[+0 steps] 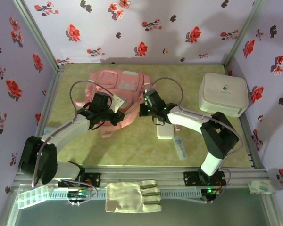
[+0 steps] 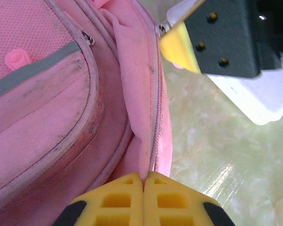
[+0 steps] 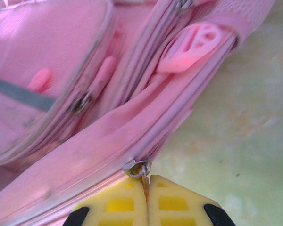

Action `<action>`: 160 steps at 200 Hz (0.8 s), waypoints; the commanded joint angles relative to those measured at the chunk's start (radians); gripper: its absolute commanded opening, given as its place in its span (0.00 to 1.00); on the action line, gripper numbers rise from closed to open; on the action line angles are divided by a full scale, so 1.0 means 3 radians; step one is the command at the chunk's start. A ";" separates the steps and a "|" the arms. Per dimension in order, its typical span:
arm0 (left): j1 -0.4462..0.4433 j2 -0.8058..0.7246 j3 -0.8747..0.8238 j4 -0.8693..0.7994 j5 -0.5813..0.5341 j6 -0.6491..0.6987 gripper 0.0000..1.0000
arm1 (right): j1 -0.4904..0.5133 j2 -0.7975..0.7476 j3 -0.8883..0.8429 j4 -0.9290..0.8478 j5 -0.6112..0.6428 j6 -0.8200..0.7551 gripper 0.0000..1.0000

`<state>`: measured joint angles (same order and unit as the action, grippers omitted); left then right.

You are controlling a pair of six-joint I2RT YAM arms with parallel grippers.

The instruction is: Pack the student bag

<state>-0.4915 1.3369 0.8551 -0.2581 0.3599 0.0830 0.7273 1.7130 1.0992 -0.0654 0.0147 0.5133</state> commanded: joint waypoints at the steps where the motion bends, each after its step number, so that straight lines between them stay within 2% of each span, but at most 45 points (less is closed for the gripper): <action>1: 0.0048 -0.0223 0.0111 -0.0318 0.0066 -0.0099 0.00 | -0.0270 0.0143 0.0207 -0.0128 0.0320 -0.0225 0.01; 60: 0.0046 -0.0408 0.0106 -0.0417 0.0205 -0.0093 0.00 | -0.0609 0.0461 0.0594 -0.0139 0.0212 -0.0217 0.01; 91: 0.0048 -0.0404 0.0110 -0.0418 0.0278 -0.0082 0.00 | -0.0645 0.0567 0.0764 -0.0216 0.0250 -0.0121 0.02; 115: 0.0048 -0.0402 0.0110 -0.0440 0.0316 -0.0091 0.01 | -0.0645 0.0560 0.0804 -0.0320 0.0226 -0.0043 0.08; 124: 0.0048 -0.0410 0.0117 -0.0443 0.0320 -0.0104 0.06 | -0.0645 0.0495 0.0760 -0.0295 0.0164 -0.0019 0.12; 136: 0.0045 -0.0412 0.0130 -0.0419 0.0304 -0.0153 0.18 | -0.0645 0.0371 0.0684 -0.0274 0.0033 -0.0007 0.19; 152: 0.0048 -0.0421 0.0179 -0.0413 0.0234 -0.0241 0.42 | -0.0645 0.0137 0.0512 -0.0194 -0.0148 0.0029 0.33; 160: 0.0045 -0.0416 0.0209 -0.0417 0.0150 -0.0285 0.51 | -0.0640 0.0009 0.0394 -0.0132 -0.0217 0.0045 0.39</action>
<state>-0.4839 1.2419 0.8654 -0.3534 0.4099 0.0376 0.5587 1.8484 1.2827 -0.1555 -0.0277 0.5034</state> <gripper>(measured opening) 0.387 0.317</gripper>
